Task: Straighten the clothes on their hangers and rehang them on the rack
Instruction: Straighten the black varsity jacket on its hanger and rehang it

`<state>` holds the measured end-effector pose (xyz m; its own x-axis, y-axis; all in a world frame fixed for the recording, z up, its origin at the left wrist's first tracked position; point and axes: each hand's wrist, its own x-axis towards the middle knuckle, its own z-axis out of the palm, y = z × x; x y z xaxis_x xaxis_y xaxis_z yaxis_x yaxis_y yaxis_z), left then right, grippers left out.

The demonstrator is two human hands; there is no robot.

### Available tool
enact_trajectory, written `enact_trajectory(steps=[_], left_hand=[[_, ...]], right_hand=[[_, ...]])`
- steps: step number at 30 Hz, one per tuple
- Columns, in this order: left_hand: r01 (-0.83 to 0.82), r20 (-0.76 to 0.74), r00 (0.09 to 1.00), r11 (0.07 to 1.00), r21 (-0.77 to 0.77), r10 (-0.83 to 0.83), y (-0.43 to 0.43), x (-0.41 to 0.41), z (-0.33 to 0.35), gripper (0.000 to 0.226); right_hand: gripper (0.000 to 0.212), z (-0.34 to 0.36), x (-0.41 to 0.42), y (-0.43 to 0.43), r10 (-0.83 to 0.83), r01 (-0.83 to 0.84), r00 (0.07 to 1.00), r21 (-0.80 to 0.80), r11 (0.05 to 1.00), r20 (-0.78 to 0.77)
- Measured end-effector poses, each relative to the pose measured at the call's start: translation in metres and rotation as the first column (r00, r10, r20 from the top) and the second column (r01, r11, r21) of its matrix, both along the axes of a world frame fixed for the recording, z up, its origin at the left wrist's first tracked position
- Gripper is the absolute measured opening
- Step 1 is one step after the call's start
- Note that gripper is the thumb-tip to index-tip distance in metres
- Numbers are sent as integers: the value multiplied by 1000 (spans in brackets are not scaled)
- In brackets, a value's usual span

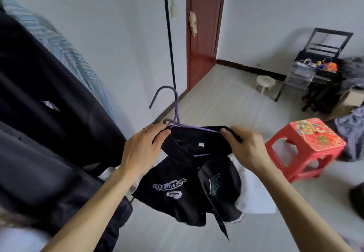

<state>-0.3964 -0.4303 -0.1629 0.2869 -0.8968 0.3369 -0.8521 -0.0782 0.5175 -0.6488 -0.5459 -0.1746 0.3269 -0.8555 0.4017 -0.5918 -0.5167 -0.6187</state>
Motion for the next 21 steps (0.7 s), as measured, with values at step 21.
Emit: enact_trajectory(steps=[21], left_hand=[[214, 30, 976, 977, -14, -213, -15, 15, 1, 30]], right_hand=[[36, -5, 36, 11, 28, -52, 993, 225, 973, 111]])
